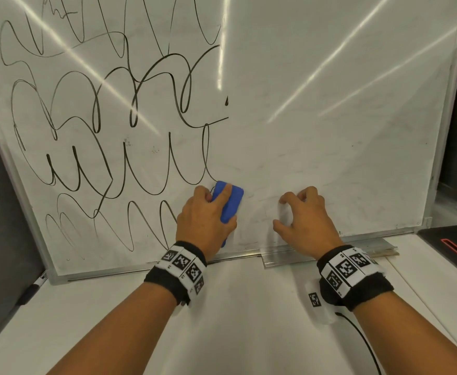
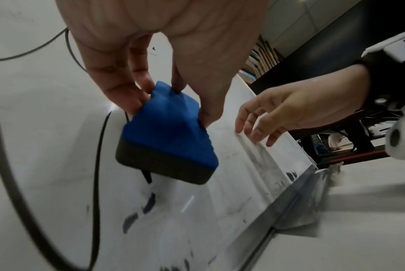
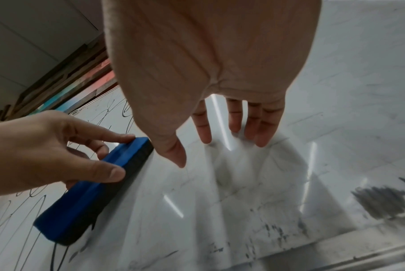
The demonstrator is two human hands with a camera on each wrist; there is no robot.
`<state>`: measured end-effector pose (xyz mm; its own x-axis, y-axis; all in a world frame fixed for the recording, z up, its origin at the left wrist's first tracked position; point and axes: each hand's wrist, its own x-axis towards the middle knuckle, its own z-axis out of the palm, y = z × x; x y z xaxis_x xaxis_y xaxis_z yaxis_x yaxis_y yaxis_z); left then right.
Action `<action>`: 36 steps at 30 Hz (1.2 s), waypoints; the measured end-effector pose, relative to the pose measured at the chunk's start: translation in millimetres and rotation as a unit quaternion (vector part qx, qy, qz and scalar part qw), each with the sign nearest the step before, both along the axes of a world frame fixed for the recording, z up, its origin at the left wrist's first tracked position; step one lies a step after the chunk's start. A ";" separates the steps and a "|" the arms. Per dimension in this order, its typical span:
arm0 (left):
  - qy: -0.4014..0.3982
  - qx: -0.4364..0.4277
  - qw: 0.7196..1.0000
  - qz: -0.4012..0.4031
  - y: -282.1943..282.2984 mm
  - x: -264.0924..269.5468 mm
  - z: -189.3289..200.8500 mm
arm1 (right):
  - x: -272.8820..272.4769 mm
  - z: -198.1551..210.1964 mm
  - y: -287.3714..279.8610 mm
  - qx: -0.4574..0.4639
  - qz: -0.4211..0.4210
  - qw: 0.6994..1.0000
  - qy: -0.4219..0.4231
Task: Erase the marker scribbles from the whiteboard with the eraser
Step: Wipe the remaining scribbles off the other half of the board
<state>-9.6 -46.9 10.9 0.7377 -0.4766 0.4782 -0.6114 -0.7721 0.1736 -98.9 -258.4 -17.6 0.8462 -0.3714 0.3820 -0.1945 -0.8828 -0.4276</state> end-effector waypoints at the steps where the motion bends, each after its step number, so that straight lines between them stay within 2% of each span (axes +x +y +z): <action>1: 0.002 0.001 1.000 -0.001 0.2 0.6 0.9 | -0.2 -0.1 0.7 0.000 0.001 1.000 0.002; 8: -0.050 -0.037 0.998 0.005 -9.7 23.5 48.4 | 1.1 0.6 3.6 0.000 0.005 1.000 -0.006; 14: -0.010 -0.016 1.000 -0.002 -7.4 11.4 21.0 | 4.3 -2.0 4.7 -0.009 0.005 1.000 -0.025; 17: -0.029 -0.015 0.999 -0.006 -10.7 17.1 33.6 | 8.7 4.8 5.2 -0.047 -0.003 0.997 -0.064; 23: -0.075 -0.057 0.995 -0.012 -25.7 39.5 94.8 | 35.9 63.4 -2.1 -0.158 -0.024 0.977 -0.140; 30: -0.062 -0.059 0.996 -0.011 -28.4 39.0 93.5 | 66.8 132.4 -6.9 -0.199 -0.019 0.960 -0.194; 36: -0.094 -0.074 0.993 -0.001 -33.7 53.7 140.6 | 88.3 181.1 -15.6 -0.215 -0.020 0.954 -0.209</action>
<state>44.0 -80.7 151.5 0.6283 -0.3927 0.6716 -0.6453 -0.7452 0.1679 -10.7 -274.0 163.5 0.5745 -0.1330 0.8076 -0.1239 -0.9895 -0.0748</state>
